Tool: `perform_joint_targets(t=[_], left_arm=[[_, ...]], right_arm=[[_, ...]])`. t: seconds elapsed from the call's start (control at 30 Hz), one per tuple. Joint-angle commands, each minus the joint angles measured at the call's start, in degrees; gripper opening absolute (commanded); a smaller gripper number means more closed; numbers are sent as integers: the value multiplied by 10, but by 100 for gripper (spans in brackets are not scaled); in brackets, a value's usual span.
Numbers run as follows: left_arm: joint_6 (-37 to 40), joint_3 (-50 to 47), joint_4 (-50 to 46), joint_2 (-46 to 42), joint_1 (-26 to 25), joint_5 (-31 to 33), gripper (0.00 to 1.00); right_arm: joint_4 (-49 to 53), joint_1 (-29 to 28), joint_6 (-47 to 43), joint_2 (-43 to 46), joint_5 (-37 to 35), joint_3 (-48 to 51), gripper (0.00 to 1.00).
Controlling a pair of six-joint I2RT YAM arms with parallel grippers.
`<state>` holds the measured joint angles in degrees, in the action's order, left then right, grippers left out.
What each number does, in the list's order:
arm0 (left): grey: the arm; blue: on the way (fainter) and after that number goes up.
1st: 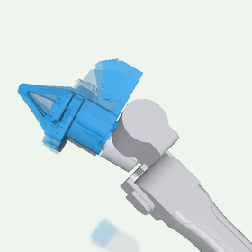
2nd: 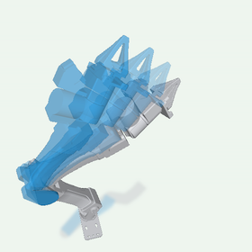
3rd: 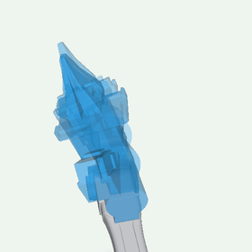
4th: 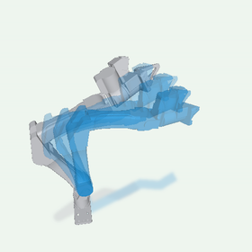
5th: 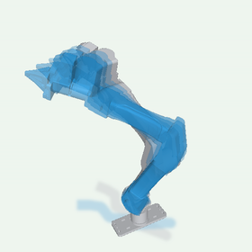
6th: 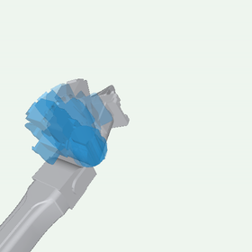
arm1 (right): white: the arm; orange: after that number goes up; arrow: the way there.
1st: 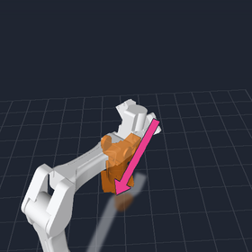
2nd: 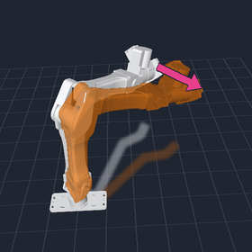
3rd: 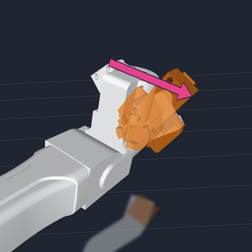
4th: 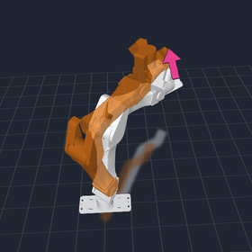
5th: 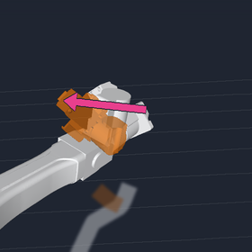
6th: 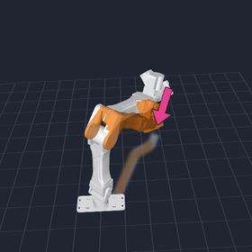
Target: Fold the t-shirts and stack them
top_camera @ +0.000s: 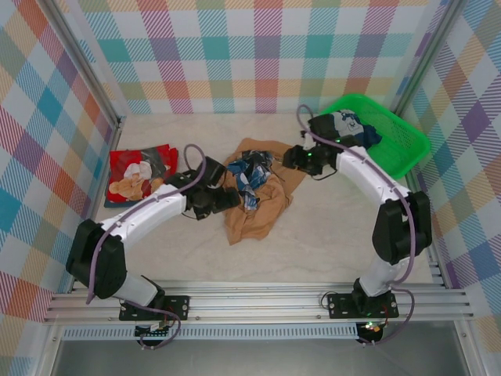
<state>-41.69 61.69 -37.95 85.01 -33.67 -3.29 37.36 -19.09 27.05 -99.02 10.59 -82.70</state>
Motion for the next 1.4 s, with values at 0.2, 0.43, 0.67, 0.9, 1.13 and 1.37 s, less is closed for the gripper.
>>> perform_joint_targets(t=[0.2,0.43,0.67,0.9,1.13,1.37], left_arm=[[-34,-9,44,107,-30,-20,47],[-18,-6,5,94,4,101,0],[23,44,-22,59,75,97,0],[87,135,-86,52,108,133,0],[120,194,-106,27,134,198,0],[144,199,-121,-39,135,261,0]], right_arm=[[57,17,3,-166,-132,-81,53],[75,16,-11,-261,-150,-163,43],[96,16,3,-309,-142,-188,5],[50,16,18,-217,-166,-123,0],[52,14,9,-76,-196,-43,0],[81,-6,13,86,-226,83,0]])
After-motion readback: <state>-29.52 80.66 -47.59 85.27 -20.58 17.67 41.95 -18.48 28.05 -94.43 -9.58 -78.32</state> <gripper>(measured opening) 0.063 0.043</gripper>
